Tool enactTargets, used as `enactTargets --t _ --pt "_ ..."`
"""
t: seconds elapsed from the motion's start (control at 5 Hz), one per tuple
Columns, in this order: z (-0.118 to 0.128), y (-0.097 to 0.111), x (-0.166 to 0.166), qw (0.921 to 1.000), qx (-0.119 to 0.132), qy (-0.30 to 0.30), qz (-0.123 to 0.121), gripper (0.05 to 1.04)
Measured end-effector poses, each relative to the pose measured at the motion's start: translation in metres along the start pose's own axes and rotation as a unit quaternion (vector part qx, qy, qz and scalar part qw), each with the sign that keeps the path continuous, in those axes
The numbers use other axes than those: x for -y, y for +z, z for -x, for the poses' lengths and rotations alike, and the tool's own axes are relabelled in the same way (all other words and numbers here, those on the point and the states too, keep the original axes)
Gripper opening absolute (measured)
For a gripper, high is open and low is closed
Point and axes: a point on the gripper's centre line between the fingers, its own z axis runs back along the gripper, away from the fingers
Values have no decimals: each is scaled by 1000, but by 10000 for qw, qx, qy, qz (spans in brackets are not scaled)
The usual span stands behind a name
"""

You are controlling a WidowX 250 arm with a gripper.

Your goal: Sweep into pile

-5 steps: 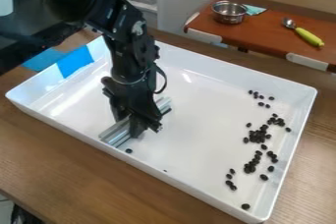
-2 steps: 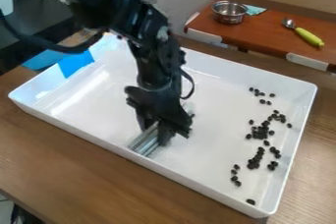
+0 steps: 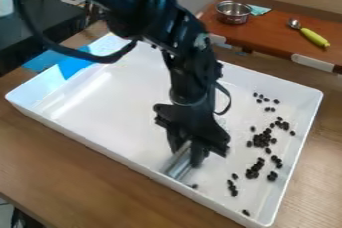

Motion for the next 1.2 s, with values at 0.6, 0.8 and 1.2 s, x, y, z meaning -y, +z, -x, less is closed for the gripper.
enactTargets --t 0.6,0.8,1.2 --pt "-18 8 48 9989 -17 291 355 384" --pt "-23 13 40 9983 27 388 426 384" --pt "-50 67 -47 9939 384 918 467 384"
